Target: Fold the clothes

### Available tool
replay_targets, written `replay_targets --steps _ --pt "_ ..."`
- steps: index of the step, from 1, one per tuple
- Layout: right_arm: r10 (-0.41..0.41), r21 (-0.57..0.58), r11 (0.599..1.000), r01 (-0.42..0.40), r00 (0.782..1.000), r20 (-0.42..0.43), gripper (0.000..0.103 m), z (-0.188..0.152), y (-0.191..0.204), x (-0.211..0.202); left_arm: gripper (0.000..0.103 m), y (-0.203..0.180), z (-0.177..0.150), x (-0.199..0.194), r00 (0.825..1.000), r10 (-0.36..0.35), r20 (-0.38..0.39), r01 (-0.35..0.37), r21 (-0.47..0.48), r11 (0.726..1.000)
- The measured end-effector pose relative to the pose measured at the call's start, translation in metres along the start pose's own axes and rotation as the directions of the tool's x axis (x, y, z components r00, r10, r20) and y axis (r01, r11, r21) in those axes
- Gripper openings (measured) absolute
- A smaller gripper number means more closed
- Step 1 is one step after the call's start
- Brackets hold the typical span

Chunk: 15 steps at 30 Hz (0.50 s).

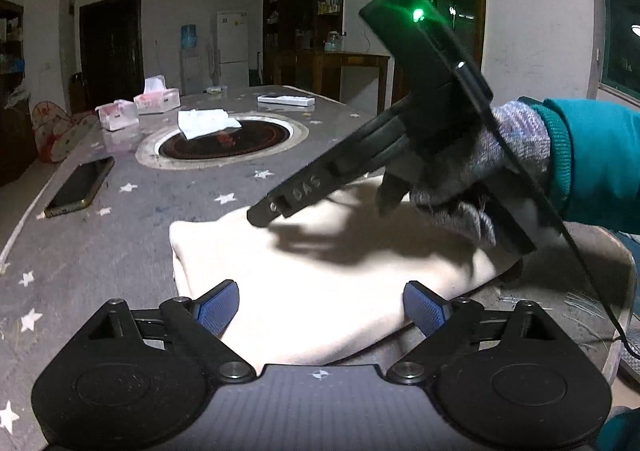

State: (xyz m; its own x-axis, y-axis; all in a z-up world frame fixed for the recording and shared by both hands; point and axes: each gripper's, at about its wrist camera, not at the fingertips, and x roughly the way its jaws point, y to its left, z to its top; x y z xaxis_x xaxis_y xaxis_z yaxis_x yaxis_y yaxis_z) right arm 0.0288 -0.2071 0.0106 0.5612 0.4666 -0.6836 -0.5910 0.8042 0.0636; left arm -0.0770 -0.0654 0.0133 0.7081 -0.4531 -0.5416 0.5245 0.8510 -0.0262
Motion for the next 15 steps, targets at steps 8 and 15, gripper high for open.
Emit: replay_targets --steps 8,15 --pt "-0.019 0.058 0.998 0.014 0.997 0.080 0.032 -0.015 -0.016 -0.053 0.092 0.011 0.013 -0.008 1.000 -0.008 0.024 0.009 -0.044 0.999" --pt "-0.096 0.140 0.987 0.083 0.991 0.090 0.034 -0.058 -0.040 -0.097 0.059 0.034 0.033 0.007 0.998 -0.061 0.024 0.065 -0.189 0.980"
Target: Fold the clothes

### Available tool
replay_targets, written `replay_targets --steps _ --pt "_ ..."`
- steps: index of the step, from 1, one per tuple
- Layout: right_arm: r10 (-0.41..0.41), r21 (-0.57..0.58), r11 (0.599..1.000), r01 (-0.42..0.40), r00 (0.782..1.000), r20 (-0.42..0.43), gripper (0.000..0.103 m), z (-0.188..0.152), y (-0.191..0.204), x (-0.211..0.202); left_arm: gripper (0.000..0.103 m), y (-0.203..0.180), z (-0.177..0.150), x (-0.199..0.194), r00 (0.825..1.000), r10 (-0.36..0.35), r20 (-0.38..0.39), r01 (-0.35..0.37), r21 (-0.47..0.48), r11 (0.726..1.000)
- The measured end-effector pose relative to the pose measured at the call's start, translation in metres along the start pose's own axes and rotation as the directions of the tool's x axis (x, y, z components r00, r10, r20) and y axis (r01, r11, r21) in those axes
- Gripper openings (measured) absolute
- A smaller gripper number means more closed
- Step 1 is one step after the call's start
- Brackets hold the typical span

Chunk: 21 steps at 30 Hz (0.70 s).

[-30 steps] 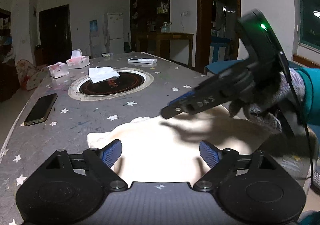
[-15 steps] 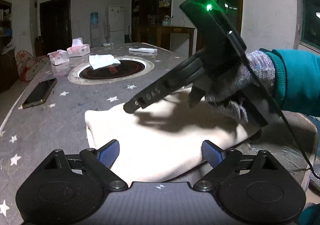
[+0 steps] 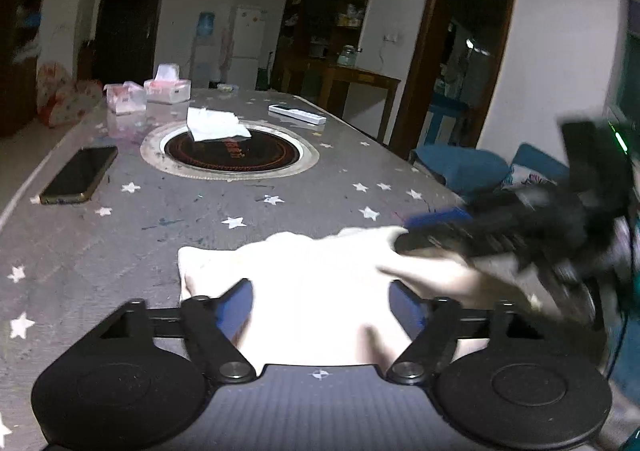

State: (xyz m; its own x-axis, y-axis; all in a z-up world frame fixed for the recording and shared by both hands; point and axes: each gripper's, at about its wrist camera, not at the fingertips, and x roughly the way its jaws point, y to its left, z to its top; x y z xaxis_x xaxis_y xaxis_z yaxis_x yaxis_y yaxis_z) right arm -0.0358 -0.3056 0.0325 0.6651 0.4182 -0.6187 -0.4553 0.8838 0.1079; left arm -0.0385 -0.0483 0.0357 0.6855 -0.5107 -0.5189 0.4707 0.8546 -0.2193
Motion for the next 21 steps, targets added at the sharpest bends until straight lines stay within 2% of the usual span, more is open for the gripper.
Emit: replay_targets --steps 2,5,7,8,10,14,17,19,21 --pt "-0.016 0.030 0.999 0.017 1.000 -0.006 0.034 -0.010 -0.008 -0.005 0.051 0.007 0.004 0.011 1.000 -0.010 -0.027 0.009 -0.050 0.999" --pt "-0.026 0.069 0.997 0.027 1.000 -0.014 0.034 -0.021 -0.019 -0.005 0.045 0.017 0.007 0.029 0.998 -0.001 -0.067 -0.006 -0.107 0.994" --pt "-0.046 0.092 0.995 0.048 0.999 -0.021 0.034 -0.027 -0.027 -0.003 0.040 0.023 0.007 0.037 0.996 0.025 -0.087 -0.035 -0.122 0.992" --pt "-0.054 0.103 0.993 0.056 0.998 -0.022 0.034 -0.030 -0.031 -0.003 0.034 0.027 0.006 0.039 0.995 0.034 -0.089 -0.045 -0.129 0.991" --pt "-0.061 0.128 0.990 0.063 0.998 -0.018 0.033 -0.033 -0.040 -0.007 0.030 0.031 0.006 0.037 0.995 0.040 -0.087 -0.052 -0.142 0.989" --pt "-0.076 0.113 0.991 0.075 0.997 0.009 0.033 -0.024 -0.041 -0.012 0.031 0.032 0.012 0.036 0.995 0.064 -0.082 -0.074 -0.137 0.988" --pt "-0.038 0.103 0.994 0.035 0.999 0.030 0.033 -0.014 -0.035 -0.007 0.032 0.033 0.017 0.040 0.994 0.079 -0.079 -0.089 -0.139 0.986" --pt "-0.012 0.084 0.996 0.010 1.000 0.017 0.033 -0.009 -0.030 0.005 0.032 0.036 0.018 0.045 0.992 0.095 -0.088 -0.107 -0.142 0.984" --pt "-0.019 0.067 0.998 0.020 1.000 -0.021 0.031 -0.008 -0.028 0.022 0.032 0.040 0.016 0.049 0.990 0.105 -0.093 -0.117 -0.141 0.983"
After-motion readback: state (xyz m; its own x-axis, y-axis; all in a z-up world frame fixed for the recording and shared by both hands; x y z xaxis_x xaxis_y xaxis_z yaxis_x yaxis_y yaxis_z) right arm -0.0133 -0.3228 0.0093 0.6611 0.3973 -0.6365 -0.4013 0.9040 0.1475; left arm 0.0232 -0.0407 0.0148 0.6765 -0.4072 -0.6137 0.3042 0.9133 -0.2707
